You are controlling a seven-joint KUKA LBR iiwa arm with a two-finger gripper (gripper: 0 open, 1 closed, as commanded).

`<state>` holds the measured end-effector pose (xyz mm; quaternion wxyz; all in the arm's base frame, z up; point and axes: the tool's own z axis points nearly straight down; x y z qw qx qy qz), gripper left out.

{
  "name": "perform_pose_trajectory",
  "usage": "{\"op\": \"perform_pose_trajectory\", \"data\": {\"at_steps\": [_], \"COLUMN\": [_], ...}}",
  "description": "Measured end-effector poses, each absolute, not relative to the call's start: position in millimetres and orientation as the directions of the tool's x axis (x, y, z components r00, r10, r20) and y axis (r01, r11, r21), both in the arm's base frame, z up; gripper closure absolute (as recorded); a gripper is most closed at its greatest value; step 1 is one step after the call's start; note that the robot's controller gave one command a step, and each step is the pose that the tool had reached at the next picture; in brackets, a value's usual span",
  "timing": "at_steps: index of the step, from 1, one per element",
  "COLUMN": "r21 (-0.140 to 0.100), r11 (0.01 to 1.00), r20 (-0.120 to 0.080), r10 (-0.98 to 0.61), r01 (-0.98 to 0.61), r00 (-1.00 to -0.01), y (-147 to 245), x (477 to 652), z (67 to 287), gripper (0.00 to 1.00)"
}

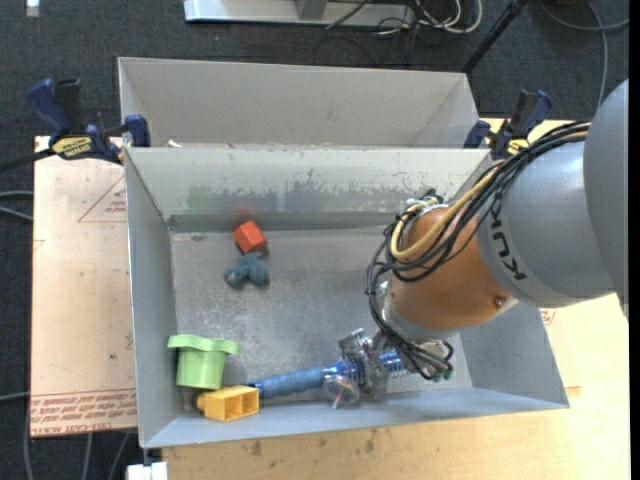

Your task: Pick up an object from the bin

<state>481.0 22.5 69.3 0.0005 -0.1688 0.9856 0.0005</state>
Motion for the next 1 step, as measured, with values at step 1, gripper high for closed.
{"op": "perform_pose_trajectory", "data": {"at_steps": [1], "r21": [-0.003], "r11": [0.925], "r20": [-0.009], "r10": [-0.379], "r01": [-0.379], "r00": [-0.925], "y": [11.4], "x": [528.2], "z": [222.7], "gripper": [1.00]}}
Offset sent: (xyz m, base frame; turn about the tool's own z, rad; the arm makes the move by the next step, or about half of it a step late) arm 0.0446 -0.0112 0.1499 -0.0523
